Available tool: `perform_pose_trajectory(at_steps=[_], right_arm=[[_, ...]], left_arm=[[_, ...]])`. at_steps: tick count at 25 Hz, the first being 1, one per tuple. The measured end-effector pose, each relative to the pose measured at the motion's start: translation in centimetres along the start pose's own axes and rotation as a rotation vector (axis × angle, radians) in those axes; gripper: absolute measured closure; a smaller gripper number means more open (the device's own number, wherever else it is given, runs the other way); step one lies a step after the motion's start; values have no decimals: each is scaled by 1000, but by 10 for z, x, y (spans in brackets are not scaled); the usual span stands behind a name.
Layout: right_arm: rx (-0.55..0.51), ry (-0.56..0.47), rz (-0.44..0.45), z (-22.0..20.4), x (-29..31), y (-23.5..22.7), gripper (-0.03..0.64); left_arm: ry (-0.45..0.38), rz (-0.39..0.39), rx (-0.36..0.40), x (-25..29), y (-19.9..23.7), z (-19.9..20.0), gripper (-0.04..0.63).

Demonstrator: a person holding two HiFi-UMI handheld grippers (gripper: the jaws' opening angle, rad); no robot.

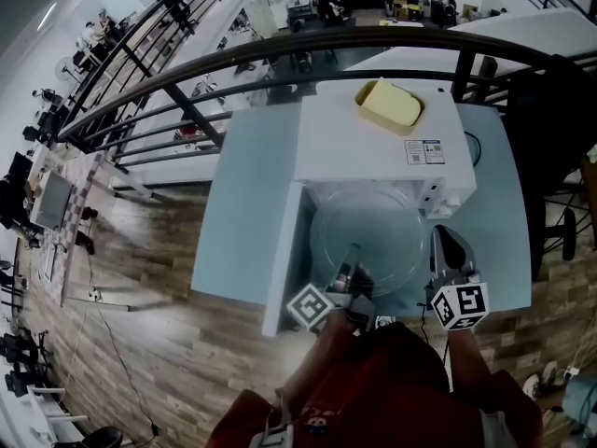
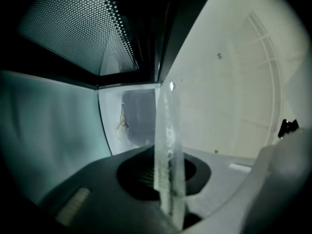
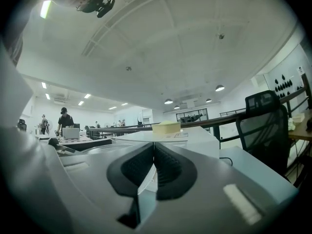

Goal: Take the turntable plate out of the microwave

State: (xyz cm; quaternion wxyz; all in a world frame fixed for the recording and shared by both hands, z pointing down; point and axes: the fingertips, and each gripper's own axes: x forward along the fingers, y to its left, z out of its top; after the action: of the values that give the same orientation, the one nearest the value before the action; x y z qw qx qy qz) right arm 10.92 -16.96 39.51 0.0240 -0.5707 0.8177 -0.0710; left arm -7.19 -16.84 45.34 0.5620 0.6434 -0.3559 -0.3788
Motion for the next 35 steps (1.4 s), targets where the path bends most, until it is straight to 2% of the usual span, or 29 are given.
perform_pose_trajectory(at_steps=[11, 16, 20, 35], right_arm=[[-6, 10, 7, -4, 1, 1, 617], [-9, 19, 7, -6, 1, 2, 617], [-10, 26, 4, -7, 0, 4, 617], [-1, 39, 5, -11, -5, 9, 617]], left_arm=[[16, -4, -5, 4, 1, -1, 572], [8, -13, -32, 3, 4, -3, 572], [11, -10, -11, 1, 4, -1, 572], [11, -11, -21, -4, 4, -3, 572]])
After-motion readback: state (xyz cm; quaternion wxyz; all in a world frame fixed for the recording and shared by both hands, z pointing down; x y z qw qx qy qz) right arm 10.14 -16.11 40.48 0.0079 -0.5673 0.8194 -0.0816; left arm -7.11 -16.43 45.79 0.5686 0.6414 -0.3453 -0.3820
